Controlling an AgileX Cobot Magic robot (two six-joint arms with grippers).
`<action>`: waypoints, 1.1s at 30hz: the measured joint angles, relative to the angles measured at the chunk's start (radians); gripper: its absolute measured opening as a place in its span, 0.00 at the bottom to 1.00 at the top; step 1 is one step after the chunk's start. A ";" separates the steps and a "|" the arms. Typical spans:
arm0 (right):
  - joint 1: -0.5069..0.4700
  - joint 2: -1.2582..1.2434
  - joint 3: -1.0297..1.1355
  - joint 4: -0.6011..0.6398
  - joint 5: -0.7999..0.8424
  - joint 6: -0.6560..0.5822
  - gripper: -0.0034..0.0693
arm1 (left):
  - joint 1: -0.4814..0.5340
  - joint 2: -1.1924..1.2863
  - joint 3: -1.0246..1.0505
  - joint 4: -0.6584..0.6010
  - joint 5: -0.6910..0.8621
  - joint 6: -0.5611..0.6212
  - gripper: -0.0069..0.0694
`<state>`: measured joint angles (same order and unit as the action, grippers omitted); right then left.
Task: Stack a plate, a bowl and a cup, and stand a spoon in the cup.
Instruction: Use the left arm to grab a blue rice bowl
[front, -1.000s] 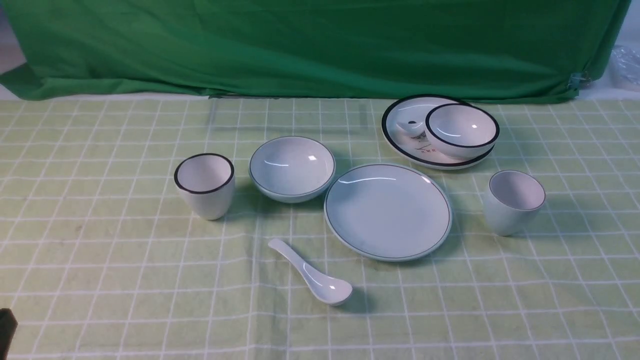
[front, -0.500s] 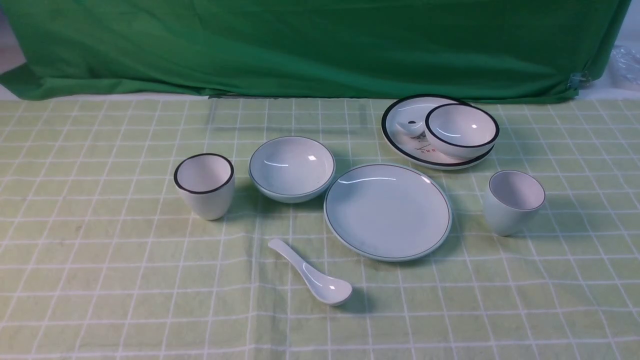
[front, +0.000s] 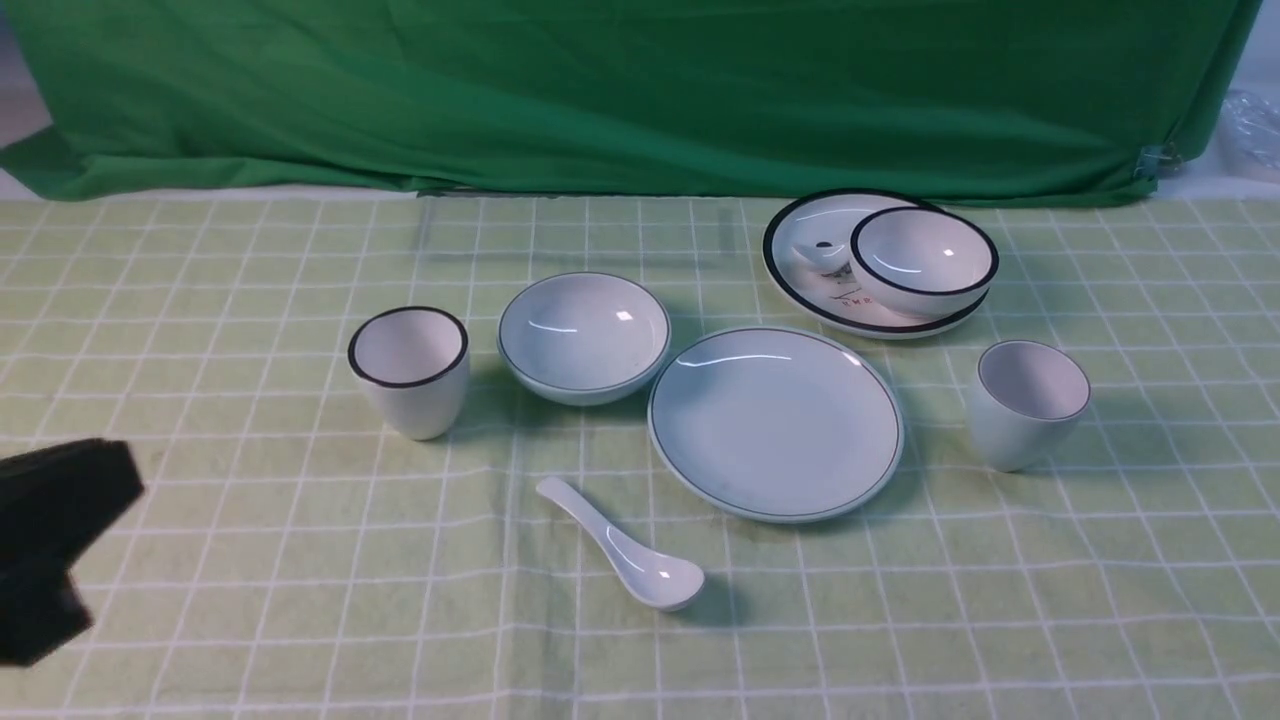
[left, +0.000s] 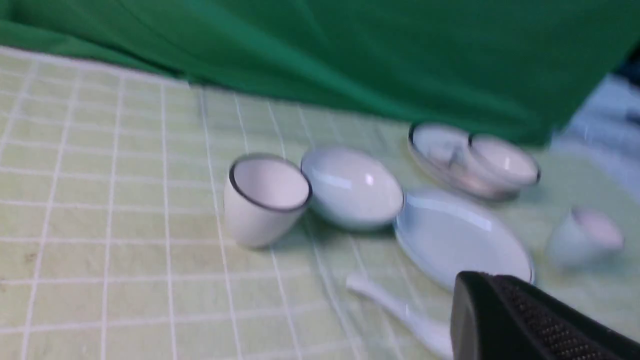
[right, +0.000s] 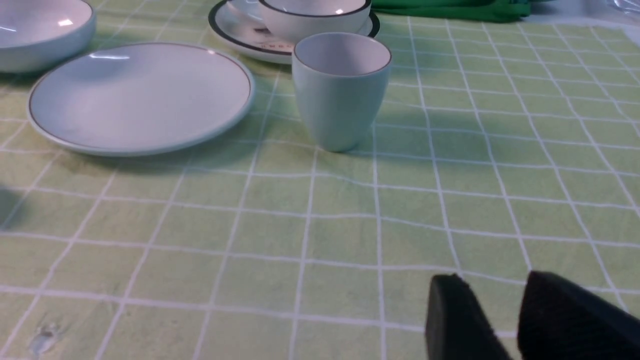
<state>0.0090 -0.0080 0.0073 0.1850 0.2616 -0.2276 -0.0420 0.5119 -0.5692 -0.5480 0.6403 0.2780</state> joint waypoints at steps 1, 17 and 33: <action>0.000 0.000 0.000 0.000 0.000 0.000 0.37 | -0.011 0.109 -0.069 0.005 0.071 0.059 0.11; 0.000 0.000 0.000 0.126 -0.171 0.228 0.37 | -0.449 0.943 -0.644 0.207 0.333 0.266 0.11; 0.057 0.067 -0.195 0.174 -0.007 0.346 0.34 | -0.461 1.428 -1.045 0.488 0.353 0.379 0.40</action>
<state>0.0659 0.0594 -0.1880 0.3591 0.2548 0.1188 -0.5035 1.9398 -1.6143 -0.0599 0.9934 0.6574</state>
